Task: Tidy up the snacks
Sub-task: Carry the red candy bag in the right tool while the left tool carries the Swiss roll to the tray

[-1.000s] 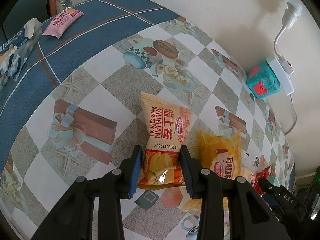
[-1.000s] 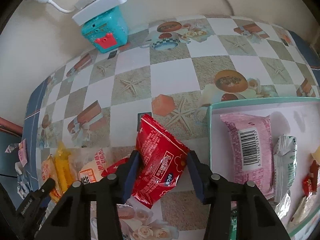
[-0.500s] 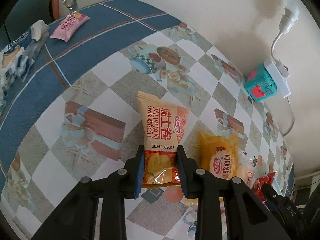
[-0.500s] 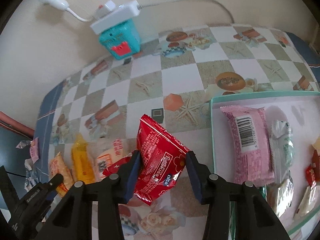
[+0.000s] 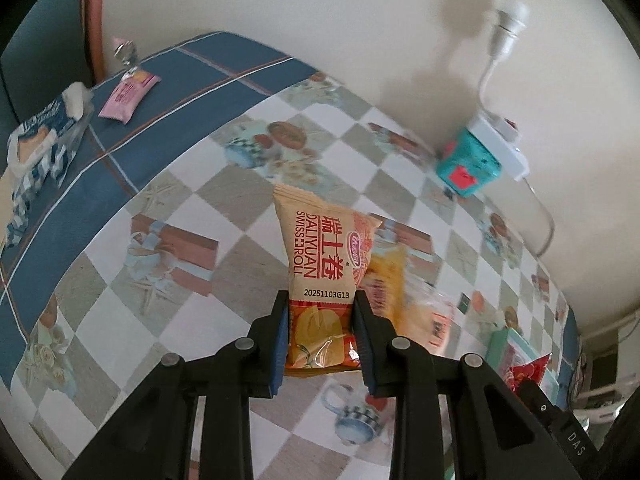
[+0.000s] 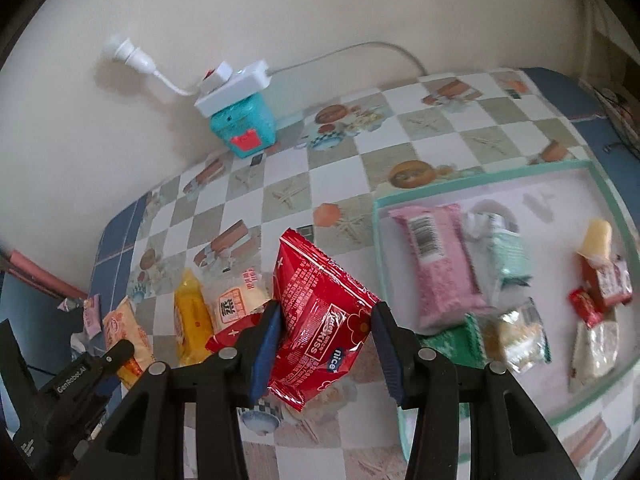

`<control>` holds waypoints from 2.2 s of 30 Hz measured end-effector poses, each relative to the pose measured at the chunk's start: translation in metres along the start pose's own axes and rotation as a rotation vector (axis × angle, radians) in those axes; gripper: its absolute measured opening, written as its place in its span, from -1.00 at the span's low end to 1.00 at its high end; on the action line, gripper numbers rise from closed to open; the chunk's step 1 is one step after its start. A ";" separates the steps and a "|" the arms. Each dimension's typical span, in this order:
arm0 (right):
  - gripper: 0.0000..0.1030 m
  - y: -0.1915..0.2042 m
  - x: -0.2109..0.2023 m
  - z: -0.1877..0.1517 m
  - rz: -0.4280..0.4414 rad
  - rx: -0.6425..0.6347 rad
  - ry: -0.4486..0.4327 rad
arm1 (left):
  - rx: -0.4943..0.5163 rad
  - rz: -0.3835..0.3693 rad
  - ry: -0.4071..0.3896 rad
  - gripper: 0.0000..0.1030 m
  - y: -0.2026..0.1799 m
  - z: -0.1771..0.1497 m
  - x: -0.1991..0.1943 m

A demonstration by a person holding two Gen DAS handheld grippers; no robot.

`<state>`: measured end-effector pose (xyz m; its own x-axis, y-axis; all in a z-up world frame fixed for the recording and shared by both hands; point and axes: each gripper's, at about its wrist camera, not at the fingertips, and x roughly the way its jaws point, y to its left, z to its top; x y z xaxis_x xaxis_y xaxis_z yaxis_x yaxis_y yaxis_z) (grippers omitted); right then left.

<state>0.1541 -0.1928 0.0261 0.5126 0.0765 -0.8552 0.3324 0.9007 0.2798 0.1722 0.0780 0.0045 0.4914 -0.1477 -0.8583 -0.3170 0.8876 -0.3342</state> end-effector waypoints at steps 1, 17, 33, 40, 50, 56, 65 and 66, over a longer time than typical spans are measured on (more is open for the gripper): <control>-0.06 -0.005 -0.005 -0.001 0.001 0.018 -0.008 | 0.010 -0.003 -0.004 -0.39 -0.005 -0.002 -0.003; -0.06 -0.088 -0.045 0.014 -0.117 0.166 -0.116 | 0.097 0.012 -0.050 -0.39 -0.043 -0.010 -0.022; -0.06 -0.195 -0.091 0.027 -0.213 0.381 -0.206 | 0.284 -0.119 -0.019 -0.39 -0.138 -0.047 -0.034; -0.06 -0.219 -0.104 0.030 -0.262 0.418 -0.238 | 0.434 -0.170 -0.013 -0.39 -0.197 -0.079 -0.043; -0.06 -0.245 -0.108 0.043 -0.304 0.400 -0.312 | 0.619 -0.227 0.036 -0.39 -0.267 -0.131 -0.037; -0.06 -0.257 -0.093 0.047 -0.334 0.383 -0.315 | 0.680 -0.234 0.085 -0.39 -0.292 -0.151 -0.017; -0.06 -0.264 -0.060 0.048 -0.378 0.357 -0.264 | 0.719 -0.223 0.132 -0.39 -0.311 -0.166 0.010; -0.06 -0.266 -0.057 0.048 -0.377 0.358 -0.257 | 0.722 -0.223 0.138 -0.39 -0.312 -0.167 0.012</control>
<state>0.0748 -0.4573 0.0212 0.4677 -0.3679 -0.8037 0.7532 0.6417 0.1445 0.1413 -0.2735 0.0331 0.3608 -0.3679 -0.8570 0.4098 0.8880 -0.2087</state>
